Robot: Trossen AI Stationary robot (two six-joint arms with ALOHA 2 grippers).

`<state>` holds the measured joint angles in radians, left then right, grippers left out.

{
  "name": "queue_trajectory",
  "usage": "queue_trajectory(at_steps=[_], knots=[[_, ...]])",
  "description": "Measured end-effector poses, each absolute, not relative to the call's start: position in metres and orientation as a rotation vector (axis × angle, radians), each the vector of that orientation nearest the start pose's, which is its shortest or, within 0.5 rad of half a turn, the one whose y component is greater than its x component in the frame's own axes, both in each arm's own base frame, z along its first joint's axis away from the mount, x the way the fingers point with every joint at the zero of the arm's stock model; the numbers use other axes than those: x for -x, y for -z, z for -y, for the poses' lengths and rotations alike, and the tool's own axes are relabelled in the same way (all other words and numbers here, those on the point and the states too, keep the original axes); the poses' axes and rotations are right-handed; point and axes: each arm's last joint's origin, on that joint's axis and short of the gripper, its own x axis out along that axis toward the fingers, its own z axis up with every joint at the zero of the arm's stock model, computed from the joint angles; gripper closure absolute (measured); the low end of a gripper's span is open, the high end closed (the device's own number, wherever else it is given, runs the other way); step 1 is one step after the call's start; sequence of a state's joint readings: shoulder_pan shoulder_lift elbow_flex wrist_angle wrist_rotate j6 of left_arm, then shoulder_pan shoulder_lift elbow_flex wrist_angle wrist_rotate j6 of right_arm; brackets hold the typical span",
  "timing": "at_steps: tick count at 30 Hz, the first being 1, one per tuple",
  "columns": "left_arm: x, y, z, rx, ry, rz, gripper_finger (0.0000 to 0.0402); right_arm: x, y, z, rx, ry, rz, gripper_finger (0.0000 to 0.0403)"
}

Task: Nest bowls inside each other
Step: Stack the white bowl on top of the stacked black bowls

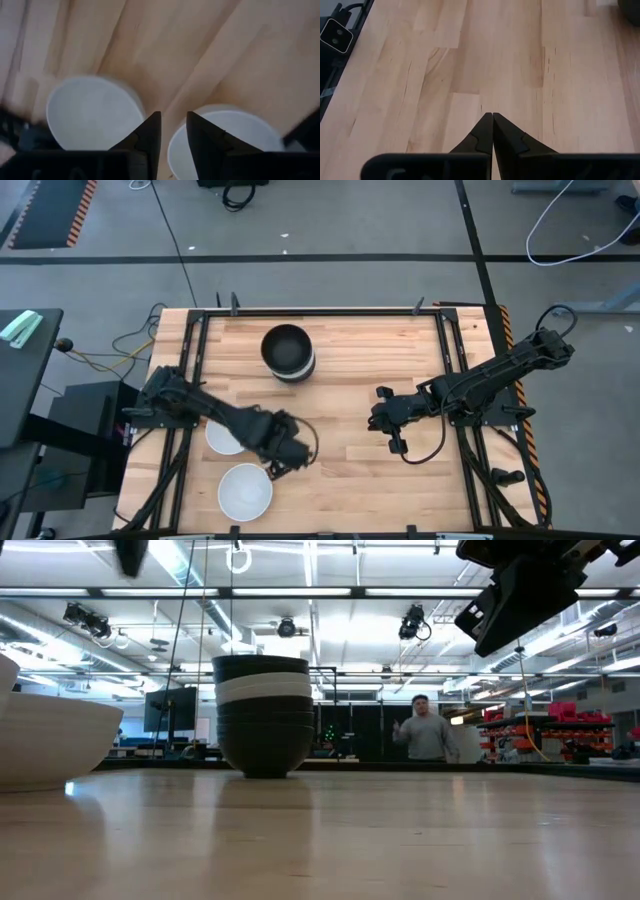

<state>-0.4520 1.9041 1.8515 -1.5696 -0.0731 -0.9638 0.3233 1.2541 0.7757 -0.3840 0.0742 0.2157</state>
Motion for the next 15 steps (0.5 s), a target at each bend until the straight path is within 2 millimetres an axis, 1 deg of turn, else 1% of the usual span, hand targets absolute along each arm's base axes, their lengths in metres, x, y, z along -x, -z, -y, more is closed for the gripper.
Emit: queue_trajectory(at_steps=[4, 6, 9, 12, 15], knots=[[-0.304, -0.276, 0.162, 0.330, -0.531, -1.597, 0.0305, -0.234, -0.222, -0.076, -0.031, -0.141, -0.865, 0.0385], [-0.300, -0.266, 0.165, 0.329, -0.563, -1.621, 0.0305, -0.234, -0.222, -0.076, -0.033, -0.140, -0.865, 0.0385], [-0.295, -0.252, 0.166, 0.344, -0.632, -1.633, 0.0307, -0.234, -0.222, -0.076, -0.033, -0.141, -0.865, 0.0385], [-0.293, -0.239, 0.167, 0.359, -0.646, -1.631, 0.0315, -0.234, -0.222, -0.077, -0.044, -0.147, -0.868, 0.0385], [-0.292, -0.230, 0.162, 0.359, -0.679, -1.637, 0.0321, -0.234, -0.222, -0.077, -0.049, -0.158, -0.871, 0.0385]])
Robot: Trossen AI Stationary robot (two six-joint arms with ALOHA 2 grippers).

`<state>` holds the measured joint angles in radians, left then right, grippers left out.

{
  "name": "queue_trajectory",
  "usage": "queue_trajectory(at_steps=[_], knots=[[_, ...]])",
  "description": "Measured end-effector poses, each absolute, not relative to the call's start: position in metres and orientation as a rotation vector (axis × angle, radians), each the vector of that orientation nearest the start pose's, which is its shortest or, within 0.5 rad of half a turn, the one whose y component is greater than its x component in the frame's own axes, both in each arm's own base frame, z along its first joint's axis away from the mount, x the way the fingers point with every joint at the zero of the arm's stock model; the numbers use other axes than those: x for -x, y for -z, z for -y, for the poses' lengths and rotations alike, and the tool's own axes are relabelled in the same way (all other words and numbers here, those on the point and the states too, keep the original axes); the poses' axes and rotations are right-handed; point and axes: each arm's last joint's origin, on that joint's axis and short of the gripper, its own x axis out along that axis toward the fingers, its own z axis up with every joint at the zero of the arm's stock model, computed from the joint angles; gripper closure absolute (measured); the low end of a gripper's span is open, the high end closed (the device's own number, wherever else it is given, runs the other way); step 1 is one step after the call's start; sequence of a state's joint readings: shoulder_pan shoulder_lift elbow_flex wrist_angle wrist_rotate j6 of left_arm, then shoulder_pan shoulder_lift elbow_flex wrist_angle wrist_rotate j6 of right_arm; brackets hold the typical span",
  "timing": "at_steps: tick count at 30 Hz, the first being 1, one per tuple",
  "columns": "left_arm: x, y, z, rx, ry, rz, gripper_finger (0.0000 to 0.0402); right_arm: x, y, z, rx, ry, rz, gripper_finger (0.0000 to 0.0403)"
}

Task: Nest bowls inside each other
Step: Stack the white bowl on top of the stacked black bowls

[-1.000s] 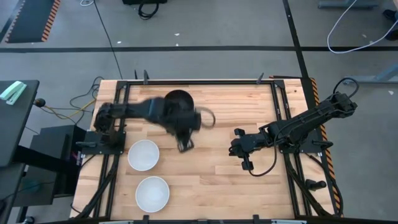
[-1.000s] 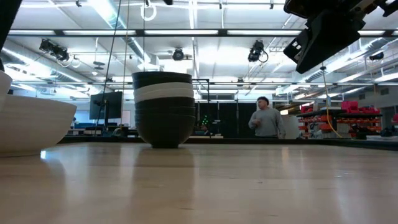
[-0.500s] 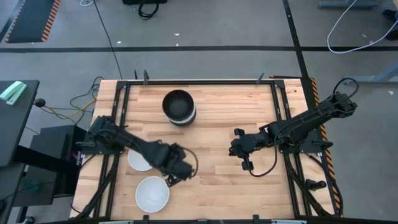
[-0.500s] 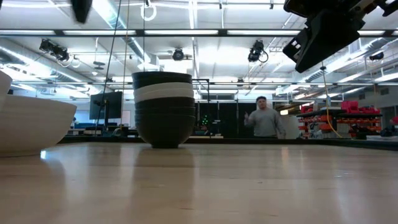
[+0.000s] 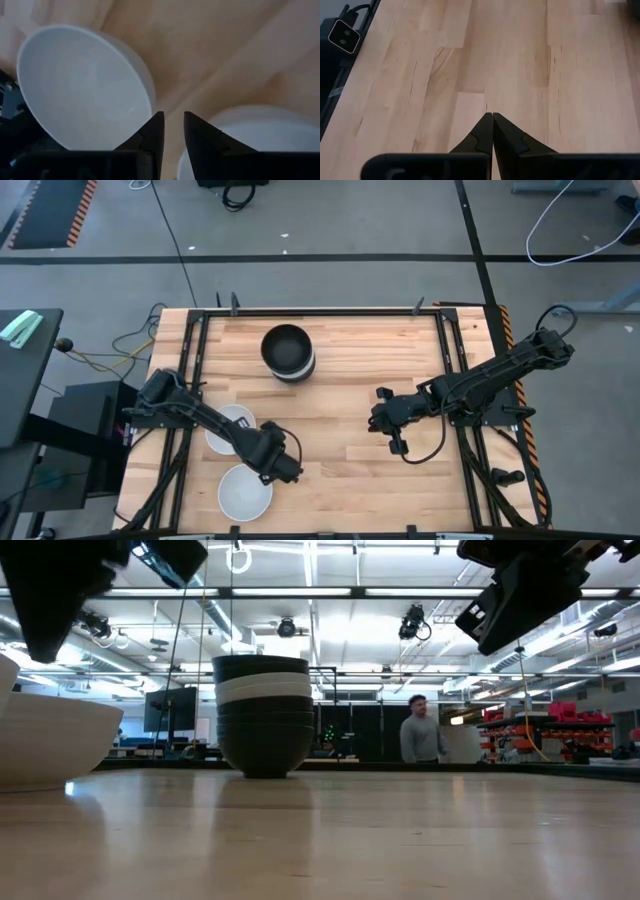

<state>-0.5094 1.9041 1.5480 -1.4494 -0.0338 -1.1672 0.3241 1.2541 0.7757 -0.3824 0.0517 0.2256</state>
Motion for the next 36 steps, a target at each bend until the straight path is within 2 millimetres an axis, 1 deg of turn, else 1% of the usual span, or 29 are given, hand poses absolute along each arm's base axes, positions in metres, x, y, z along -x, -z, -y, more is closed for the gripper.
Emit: queue_trajectory(at_steps=[4, 11, 16, 24, 26, 32, 36], knots=[[-0.292, -0.219, 0.150, 0.342, -0.739, -1.653, 0.0326, -0.233, -0.222, -0.078, -0.052, -0.165, -0.872, 0.0385], [-0.291, -0.207, 0.134, 0.333, -0.788, -1.693, 0.0326, -0.229, -0.222, -0.091, -0.033, -0.216, -0.875, 0.0385], [-0.297, -0.204, 0.132, 0.369, -0.750, -1.663, 0.0338, -0.226, -0.222, -0.096, -0.022, -0.240, -0.876, 0.0385], [-0.294, -0.218, 0.131, 0.417, -0.715, -1.610, 0.0353, -0.226, -0.222, -0.097, -0.021, -0.238, -0.875, 0.0385], [-0.295, -0.219, 0.129, 0.423, -0.722, -1.609, 0.0353, -0.226, -0.222, -0.097, -0.021, -0.238, -0.875, 0.0385], [-0.297, -0.210, 0.128, 0.456, -0.695, -1.605, 0.0355, -0.226, -0.222, -0.097, -0.025, -0.237, -0.872, 0.0385], [-0.292, -0.203, 0.127, 0.447, -0.718, -1.629, 0.0354, -0.226, -0.222, -0.097, -0.025, -0.237, -0.871, 0.0385]])
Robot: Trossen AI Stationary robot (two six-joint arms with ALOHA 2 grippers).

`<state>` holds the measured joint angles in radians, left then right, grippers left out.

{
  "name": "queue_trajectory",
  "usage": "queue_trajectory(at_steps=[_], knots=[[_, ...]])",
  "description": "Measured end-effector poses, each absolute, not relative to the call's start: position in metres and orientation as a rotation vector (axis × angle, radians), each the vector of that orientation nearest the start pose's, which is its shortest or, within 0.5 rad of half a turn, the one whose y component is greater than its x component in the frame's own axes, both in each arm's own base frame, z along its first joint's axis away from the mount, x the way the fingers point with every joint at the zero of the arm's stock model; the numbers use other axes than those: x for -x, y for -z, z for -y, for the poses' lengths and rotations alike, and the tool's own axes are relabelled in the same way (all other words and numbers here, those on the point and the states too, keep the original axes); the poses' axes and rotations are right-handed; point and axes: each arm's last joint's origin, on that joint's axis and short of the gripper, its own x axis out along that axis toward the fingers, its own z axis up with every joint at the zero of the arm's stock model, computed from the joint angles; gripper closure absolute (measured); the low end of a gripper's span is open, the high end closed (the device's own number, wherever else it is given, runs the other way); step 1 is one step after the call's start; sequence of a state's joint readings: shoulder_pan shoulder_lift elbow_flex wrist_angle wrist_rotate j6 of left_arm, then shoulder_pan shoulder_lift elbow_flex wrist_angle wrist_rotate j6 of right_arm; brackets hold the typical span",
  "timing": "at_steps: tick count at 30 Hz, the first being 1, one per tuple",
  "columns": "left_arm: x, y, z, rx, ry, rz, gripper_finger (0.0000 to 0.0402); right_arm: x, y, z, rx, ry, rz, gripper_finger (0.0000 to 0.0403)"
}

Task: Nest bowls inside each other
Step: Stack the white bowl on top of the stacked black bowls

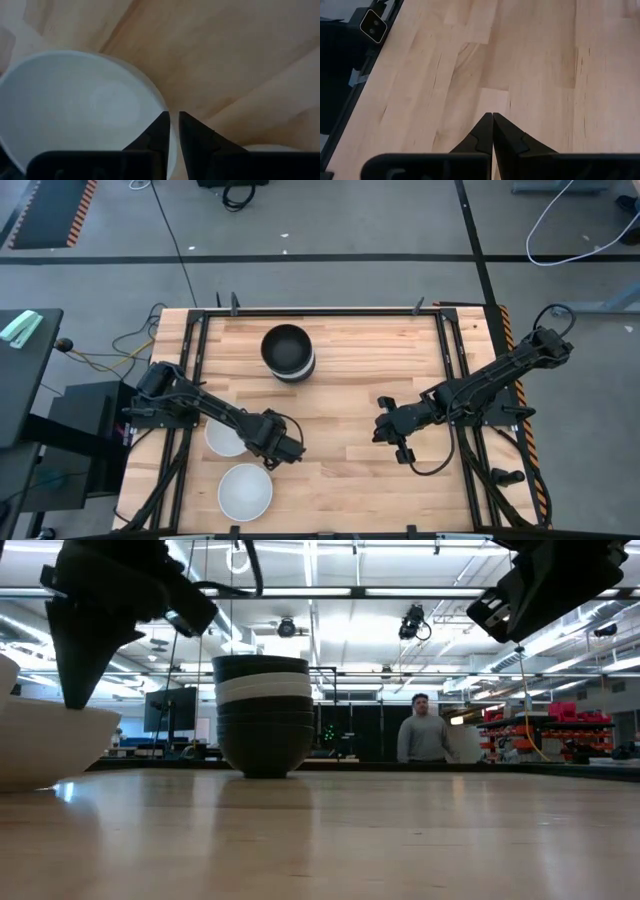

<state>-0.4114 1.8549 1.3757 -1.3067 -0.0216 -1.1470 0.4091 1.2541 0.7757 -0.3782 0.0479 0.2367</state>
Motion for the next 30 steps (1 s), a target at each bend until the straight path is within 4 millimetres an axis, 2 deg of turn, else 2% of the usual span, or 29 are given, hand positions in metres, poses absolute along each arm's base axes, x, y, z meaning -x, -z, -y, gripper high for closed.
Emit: queue_trajectory(at_steps=[12, 24, 30], knots=[[-0.274, -0.182, 0.116, 0.433, -0.884, -1.710, 0.0348, -0.226, -0.222, -0.097, -0.025, -0.237, -0.871, 0.0385], [-0.268, -0.186, 0.113, 0.420, -0.978, -1.732, 0.0333, -0.226, -0.222, -0.097, -0.025, -0.237, -0.871, 0.0385], [-0.269, -0.198, 0.112, 0.374, -1.037, -1.716, 0.0320, -0.226, -0.222, -0.097, -0.025, -0.238, -0.871, 0.0385]])
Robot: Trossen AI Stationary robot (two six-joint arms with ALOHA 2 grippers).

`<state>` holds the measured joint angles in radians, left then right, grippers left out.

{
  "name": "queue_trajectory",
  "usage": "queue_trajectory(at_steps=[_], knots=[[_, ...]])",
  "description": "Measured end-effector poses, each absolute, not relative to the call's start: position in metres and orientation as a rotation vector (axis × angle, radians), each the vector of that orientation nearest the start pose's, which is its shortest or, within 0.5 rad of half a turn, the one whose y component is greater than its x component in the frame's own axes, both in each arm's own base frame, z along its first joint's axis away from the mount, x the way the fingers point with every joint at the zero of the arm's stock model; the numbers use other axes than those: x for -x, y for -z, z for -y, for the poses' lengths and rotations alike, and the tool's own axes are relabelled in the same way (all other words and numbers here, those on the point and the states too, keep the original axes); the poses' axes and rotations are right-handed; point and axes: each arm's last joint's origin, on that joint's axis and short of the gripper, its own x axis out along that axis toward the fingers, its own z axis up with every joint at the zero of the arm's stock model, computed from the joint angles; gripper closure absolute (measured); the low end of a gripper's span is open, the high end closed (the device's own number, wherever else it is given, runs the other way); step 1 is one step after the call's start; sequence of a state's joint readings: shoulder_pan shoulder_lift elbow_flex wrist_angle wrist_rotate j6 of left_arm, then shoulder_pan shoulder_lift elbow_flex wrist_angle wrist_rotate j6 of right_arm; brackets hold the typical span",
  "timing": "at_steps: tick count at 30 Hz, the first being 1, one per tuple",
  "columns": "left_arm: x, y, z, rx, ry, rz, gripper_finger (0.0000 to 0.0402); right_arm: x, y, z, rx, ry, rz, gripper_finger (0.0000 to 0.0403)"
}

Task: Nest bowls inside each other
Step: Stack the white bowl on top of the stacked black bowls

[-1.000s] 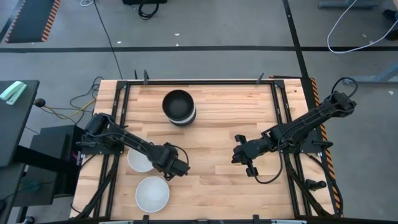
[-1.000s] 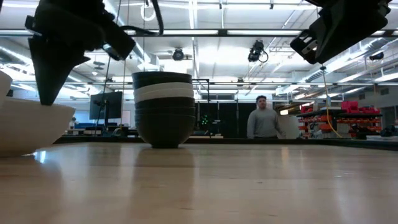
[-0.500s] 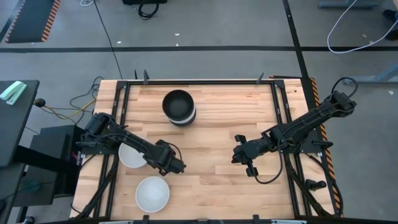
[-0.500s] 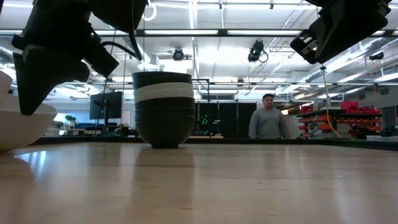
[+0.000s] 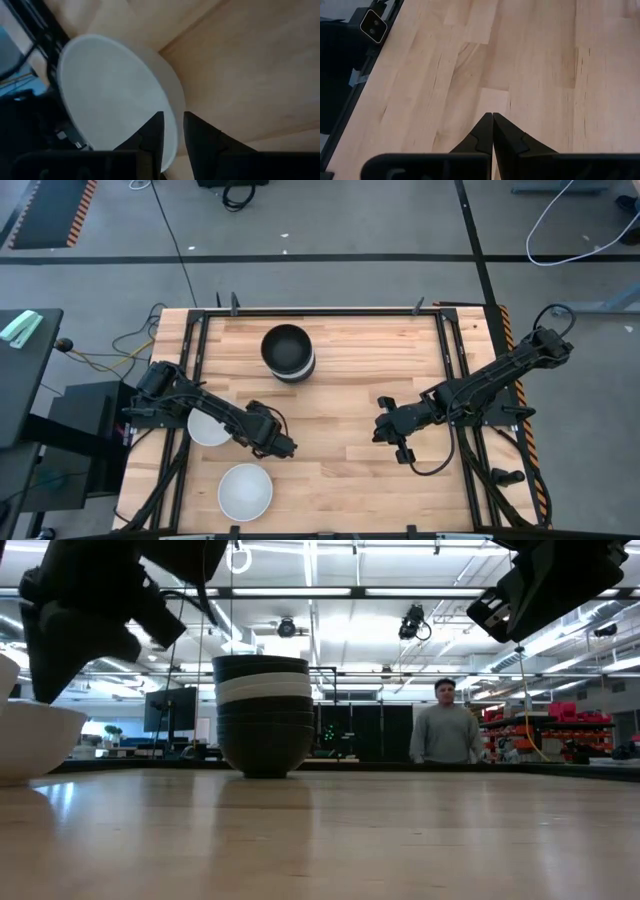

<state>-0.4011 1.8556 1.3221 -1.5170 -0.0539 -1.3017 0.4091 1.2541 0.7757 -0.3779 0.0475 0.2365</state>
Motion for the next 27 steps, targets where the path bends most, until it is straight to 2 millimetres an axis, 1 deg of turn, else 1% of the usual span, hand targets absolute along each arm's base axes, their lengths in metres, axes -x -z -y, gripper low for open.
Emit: queue_trajectory(at_steps=[3, 8, 22, 27], knots=[[-0.2698, -0.2033, 0.1123, 0.348, -1.046, -1.695, 0.0314, -0.2265, -0.2219, -0.0967, -0.026, -0.238, -0.870, 0.0385], [-0.2692, -0.2033, 0.1124, 0.368, -1.038, -1.725, 0.0310, -0.2266, -0.2220, -0.0968, -0.033, -0.235, -0.870, 0.0385], [-0.2693, -0.2032, 0.1127, 0.382, -1.038, -1.730, 0.0310, -0.2266, -0.2220, -0.0968, -0.033, -0.235, -0.870, 0.0385], [-0.2714, -0.2018, 0.1140, 0.407, -1.014, -1.724, 0.0308, -0.2266, -0.2220, -0.0968, -0.033, -0.235, -0.870, 0.0385]])
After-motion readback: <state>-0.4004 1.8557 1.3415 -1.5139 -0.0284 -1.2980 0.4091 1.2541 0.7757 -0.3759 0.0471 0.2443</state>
